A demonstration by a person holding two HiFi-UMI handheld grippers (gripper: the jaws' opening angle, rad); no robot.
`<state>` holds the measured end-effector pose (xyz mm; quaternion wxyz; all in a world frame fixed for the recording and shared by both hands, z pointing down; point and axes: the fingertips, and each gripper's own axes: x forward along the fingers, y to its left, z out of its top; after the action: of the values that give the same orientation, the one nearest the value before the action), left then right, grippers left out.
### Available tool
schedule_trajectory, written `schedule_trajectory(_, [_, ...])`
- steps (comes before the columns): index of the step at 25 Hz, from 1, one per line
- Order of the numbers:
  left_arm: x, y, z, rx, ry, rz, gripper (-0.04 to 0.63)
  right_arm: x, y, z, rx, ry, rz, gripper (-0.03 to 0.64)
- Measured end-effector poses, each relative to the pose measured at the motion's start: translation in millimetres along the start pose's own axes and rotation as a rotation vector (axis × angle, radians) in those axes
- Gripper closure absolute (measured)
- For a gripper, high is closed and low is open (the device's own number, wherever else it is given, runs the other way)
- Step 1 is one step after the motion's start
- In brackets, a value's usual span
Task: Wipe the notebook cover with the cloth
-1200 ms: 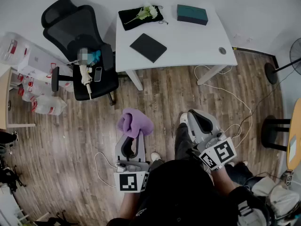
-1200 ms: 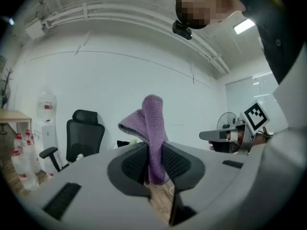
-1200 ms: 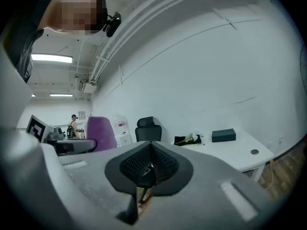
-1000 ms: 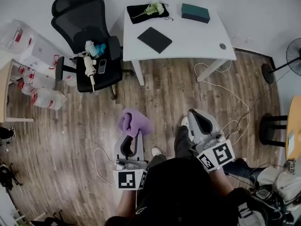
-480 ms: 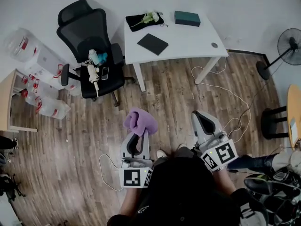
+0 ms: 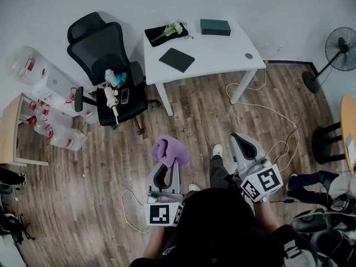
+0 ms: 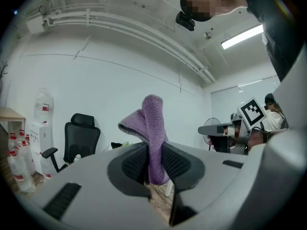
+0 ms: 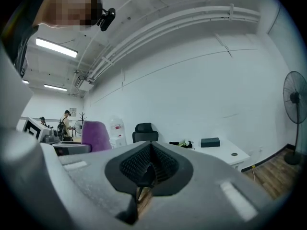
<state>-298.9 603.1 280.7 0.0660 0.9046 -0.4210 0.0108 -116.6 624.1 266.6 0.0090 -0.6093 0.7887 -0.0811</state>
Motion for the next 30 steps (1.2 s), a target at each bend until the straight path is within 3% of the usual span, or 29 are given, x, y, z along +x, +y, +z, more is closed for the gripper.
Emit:
schedule_trajectory(8, [45, 8, -6, 0.005, 0.004, 0.11, 0.526, 38, -49, 0, -0.006, -0.005, 0.075, 0.612])
schedule_trajectory(18, [172, 16, 22, -0.033, -0.019, 0.198, 0.526, 134, -136, 34, -0.006, 0.003, 0.215, 0.612])
schedule_trajectory(26, [258, 12, 31, -0.025, -0.024, 0.279, 0.525, 197, -210, 48, -0.082, 0.023, 0.283, 0.612])
schedule_trajectory(30, [298, 10, 32, -0.023, -0.03, 0.317, 0.526, 221, -237, 51, -0.178, 0.023, 0.324, 0.612])
